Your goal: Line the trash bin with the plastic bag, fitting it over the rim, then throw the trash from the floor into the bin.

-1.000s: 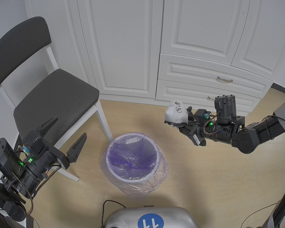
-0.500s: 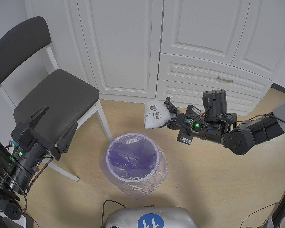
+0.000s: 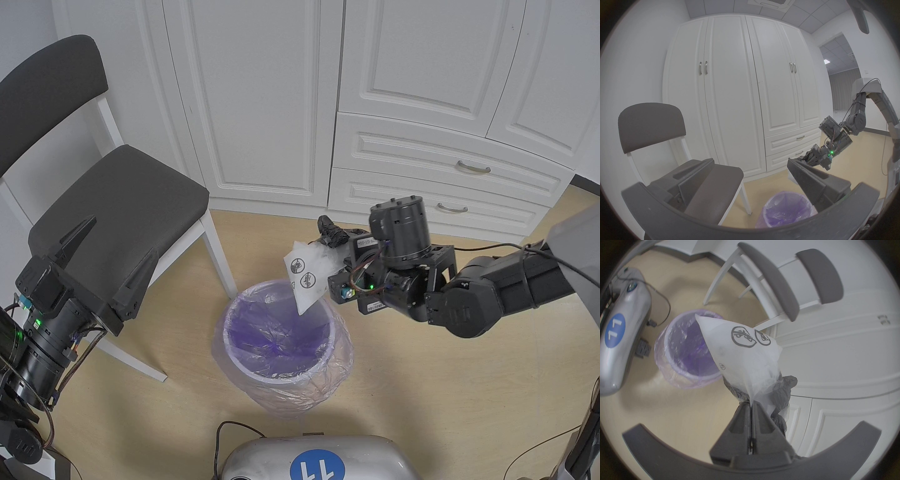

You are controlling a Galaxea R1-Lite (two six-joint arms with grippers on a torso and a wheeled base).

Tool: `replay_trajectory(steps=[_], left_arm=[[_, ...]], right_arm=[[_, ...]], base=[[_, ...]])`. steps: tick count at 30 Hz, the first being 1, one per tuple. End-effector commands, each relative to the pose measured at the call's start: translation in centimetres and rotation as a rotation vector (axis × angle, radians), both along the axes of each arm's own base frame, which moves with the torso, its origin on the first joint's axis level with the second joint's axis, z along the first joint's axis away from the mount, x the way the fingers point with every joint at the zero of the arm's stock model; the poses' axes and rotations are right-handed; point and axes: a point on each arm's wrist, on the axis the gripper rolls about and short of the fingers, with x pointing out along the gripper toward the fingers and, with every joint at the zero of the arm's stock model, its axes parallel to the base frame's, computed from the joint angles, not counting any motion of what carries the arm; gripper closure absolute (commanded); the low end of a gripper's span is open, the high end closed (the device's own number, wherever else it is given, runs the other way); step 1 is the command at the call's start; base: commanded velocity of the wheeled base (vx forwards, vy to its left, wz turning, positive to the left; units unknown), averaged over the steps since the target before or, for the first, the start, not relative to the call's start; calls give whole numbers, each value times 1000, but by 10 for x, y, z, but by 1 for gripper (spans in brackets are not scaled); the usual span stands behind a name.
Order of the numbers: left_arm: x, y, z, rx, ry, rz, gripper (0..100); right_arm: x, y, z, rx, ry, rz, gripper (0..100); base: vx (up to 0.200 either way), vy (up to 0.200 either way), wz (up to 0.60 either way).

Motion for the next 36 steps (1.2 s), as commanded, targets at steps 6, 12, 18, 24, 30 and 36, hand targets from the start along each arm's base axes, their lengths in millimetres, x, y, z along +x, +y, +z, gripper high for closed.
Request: replay_trajectory(steps=[6,12,18,24,30,36], left_arm=[[-2,0,-1,16,-5,0,0],[-3,1,0,30,-15,10,0],[-3,1,1,30,-20,9,0],[-3,1,1,28,-23,9,0],[-6,2,5,18,-39,8,0],[-6,2,3,23,-31,7,0]], right_arm=[[-22,50,-42,-346,-36,-130,100],[-12,71,-72,-392,-31,-159,100],[1,100,-84,-365,-59,-144,100],[4,118,-98,-390,-48,-129,100],[5,128,-118,-415,-29,-116,100],[13,137,-122,-389,-44,-121,100]], base=[[0,0,0],[0,0,0],[0,0,0],[0,0,0],[0,0,0],[0,0,0]])
